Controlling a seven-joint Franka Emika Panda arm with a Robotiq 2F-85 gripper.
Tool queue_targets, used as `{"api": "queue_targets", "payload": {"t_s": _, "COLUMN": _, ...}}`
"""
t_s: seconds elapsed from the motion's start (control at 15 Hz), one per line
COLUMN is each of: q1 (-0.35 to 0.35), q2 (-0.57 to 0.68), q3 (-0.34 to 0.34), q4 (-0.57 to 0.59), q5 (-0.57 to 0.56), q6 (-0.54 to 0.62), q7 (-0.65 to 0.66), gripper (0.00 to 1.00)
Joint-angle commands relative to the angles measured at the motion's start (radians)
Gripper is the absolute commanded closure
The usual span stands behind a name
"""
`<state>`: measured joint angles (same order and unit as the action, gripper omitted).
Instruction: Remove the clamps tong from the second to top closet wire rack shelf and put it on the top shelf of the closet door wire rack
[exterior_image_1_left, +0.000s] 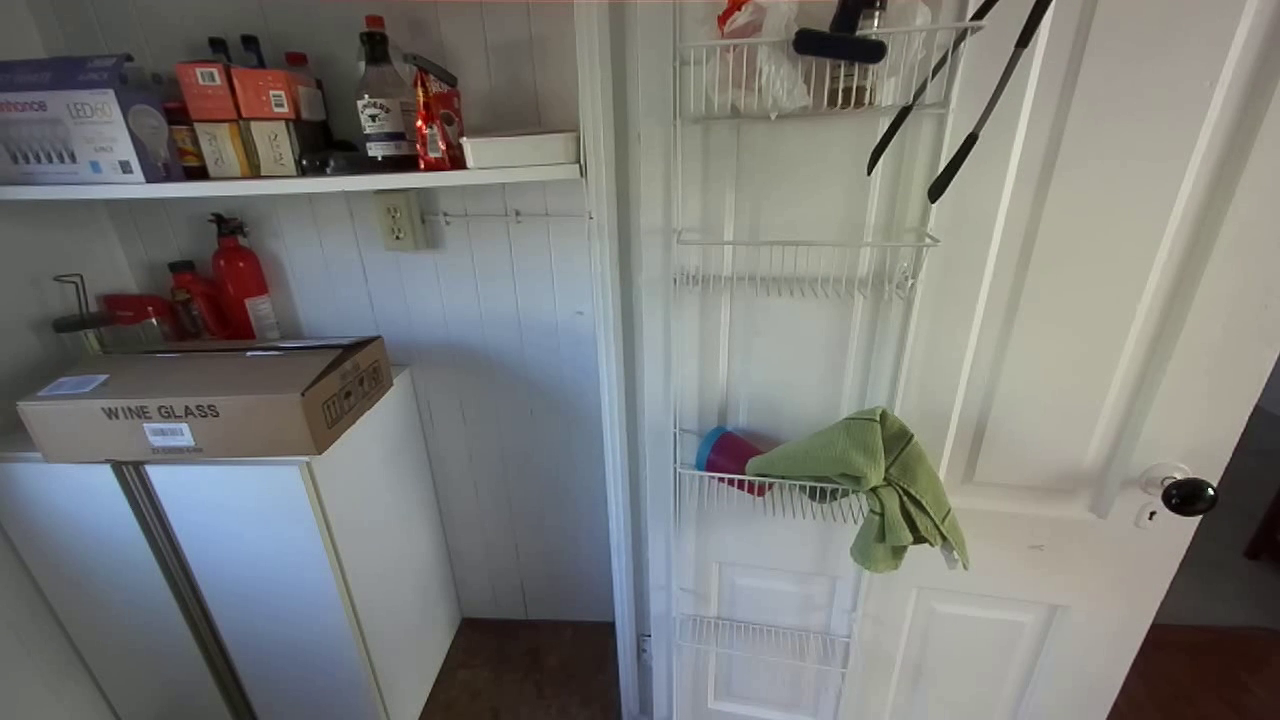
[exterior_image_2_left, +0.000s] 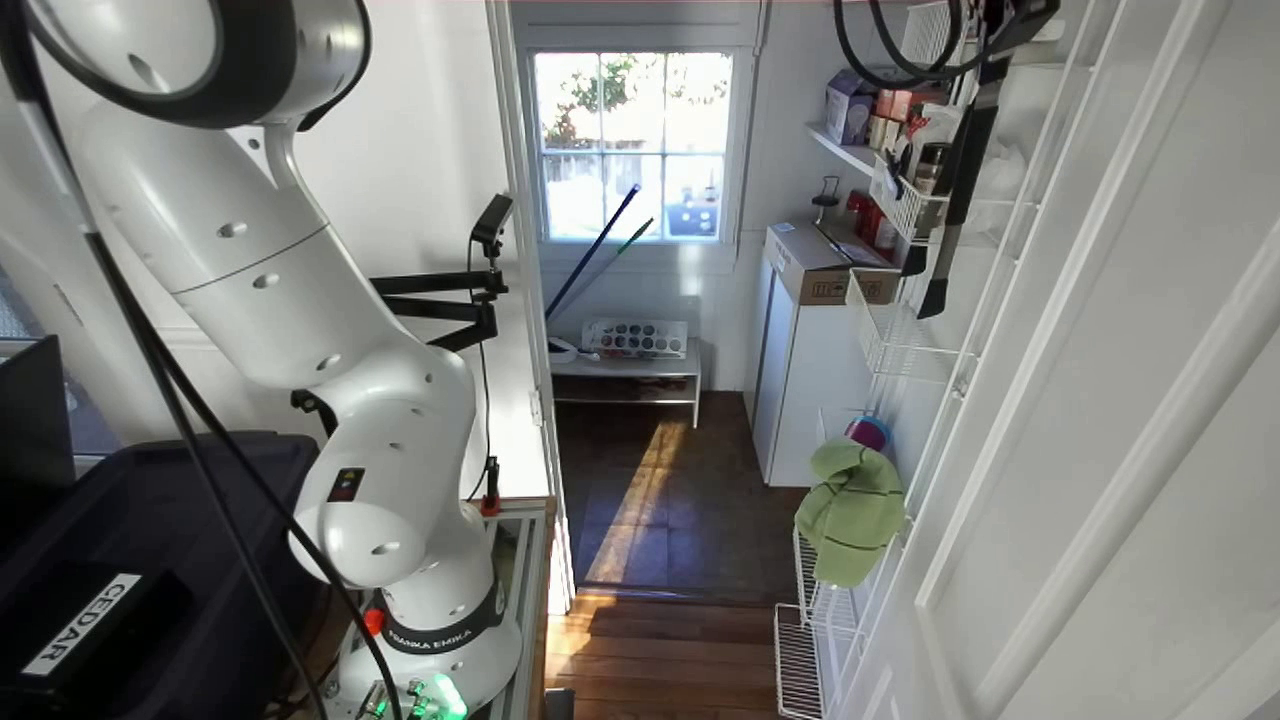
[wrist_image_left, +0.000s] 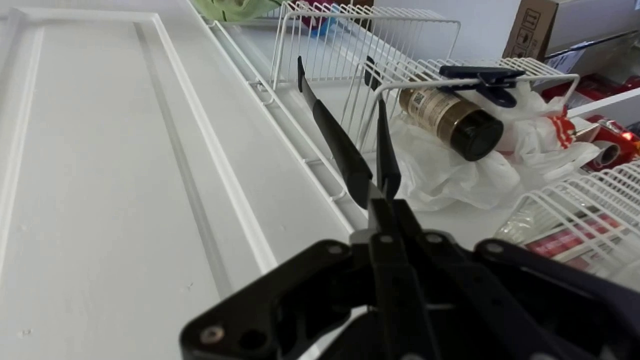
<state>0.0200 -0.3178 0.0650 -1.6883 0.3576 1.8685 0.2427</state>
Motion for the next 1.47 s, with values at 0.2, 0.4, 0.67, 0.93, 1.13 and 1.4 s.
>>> {"api": "queue_targets", "payload": {"t_s": 0.2, "q1": 0.005, "q2": -0.011, "q3": 0.024, "q4": -0.066, "q5": -0.013, "q6": 0.112, "q7": 0.096, "gripper": 0.99}}
{"api": "queue_targets", "payload": {"t_s": 0.4, "q1": 0.007, "q2": -0.013, "q3": 0.029, "q4": -0.103, "q5": -0.003, "q6": 0.147, "q7": 0.12, "gripper": 0.99}}
{"api": "queue_targets", "payload": {"t_s": 0.67, "q1": 0.013, "q2": -0.017, "q3": 0.032, "q4": -0.137, "q5": 0.009, "q6": 0.176, "q7": 0.143, "gripper": 0.99}}
{"api": "queue_targets", "payload": {"t_s": 0.93, "q1": 0.023, "q2": -0.017, "q3": 0.03, "q4": -0.156, "q5": 0.02, "q6": 0.195, "q7": 0.143, "gripper": 0.99}}
{"api": "queue_targets", "payload": {"t_s": 1.13, "q1": 0.027, "q2": -0.017, "q3": 0.03, "q4": -0.17, "q5": 0.028, "q6": 0.206, "q7": 0.143, "gripper": 0.91}}
{"api": "queue_targets", "payload": {"t_s": 1.4, "q1": 0.033, "q2": -0.017, "q3": 0.029, "q4": -0.173, "q5": 0.034, "q6": 0.213, "q7": 0.139, "gripper": 0.64}}
